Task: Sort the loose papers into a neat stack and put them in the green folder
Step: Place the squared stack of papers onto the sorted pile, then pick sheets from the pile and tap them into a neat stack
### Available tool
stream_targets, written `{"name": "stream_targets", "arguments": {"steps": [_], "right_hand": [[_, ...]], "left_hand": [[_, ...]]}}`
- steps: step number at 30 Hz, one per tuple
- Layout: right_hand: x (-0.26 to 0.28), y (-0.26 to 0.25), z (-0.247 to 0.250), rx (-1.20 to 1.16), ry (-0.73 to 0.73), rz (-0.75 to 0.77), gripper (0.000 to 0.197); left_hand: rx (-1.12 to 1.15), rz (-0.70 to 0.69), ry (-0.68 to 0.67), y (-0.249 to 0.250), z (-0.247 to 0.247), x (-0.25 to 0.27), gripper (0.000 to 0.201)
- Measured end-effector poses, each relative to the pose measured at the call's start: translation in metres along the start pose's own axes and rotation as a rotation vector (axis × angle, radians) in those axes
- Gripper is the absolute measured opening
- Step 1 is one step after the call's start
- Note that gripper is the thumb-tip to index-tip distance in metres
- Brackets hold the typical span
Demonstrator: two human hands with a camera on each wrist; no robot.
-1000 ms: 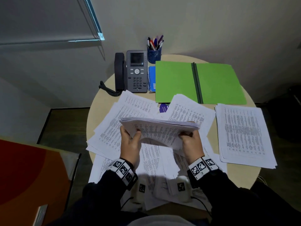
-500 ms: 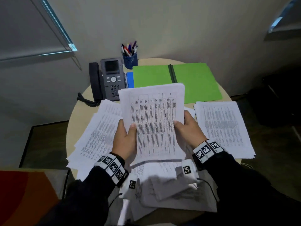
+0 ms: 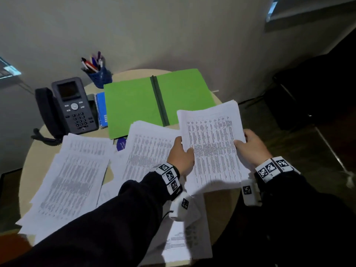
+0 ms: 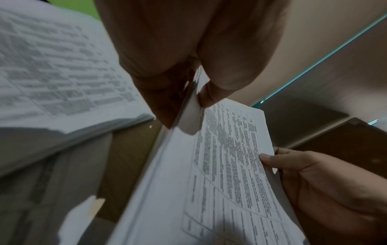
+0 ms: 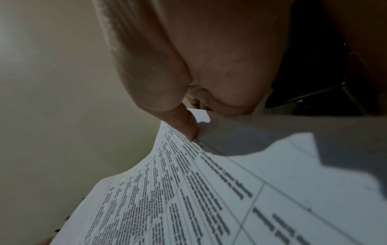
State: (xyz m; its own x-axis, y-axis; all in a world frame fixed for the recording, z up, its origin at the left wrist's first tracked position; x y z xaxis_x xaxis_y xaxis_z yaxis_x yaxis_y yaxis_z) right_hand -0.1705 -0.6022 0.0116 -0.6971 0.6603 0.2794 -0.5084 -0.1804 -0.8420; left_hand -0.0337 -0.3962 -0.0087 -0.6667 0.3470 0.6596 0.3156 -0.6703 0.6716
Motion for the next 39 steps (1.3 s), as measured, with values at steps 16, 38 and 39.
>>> {"name": "stream_targets", "arguments": {"steps": [16, 38, 39], "right_hand": [[-0.049, 0.084, -0.013, 0.329, -0.176, -0.029, 0.047], [0.017, -0.005, -0.146, 0.339, -0.121, 0.327, 0.025], [0.022, -0.009, -0.166, 0.307, -0.166, 0.330, 0.025]], "left_hand": [[-0.407, 0.278, 0.107, -0.014, -0.051, -0.053, 0.050], [-0.017, 0.157, 0.383, -0.108, 0.131, -0.011, 0.023], [-0.025, 0.178, 0.439, -0.128, 0.158, -0.009, 0.022]]}}
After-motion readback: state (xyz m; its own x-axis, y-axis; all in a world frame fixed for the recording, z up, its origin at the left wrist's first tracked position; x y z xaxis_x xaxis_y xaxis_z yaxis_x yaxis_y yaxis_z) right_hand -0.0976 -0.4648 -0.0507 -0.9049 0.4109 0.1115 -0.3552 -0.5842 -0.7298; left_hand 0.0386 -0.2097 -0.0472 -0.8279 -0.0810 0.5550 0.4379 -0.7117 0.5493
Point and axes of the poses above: each hand's wrist, its own x-axis away from the middle knuckle, its own z-axis out of the back of the hand, y = z × x, the point moved 5 cm from there along -x, towards the middle knuckle, and after that the axes turned 14 degrees about z, right-handed, at the moved point
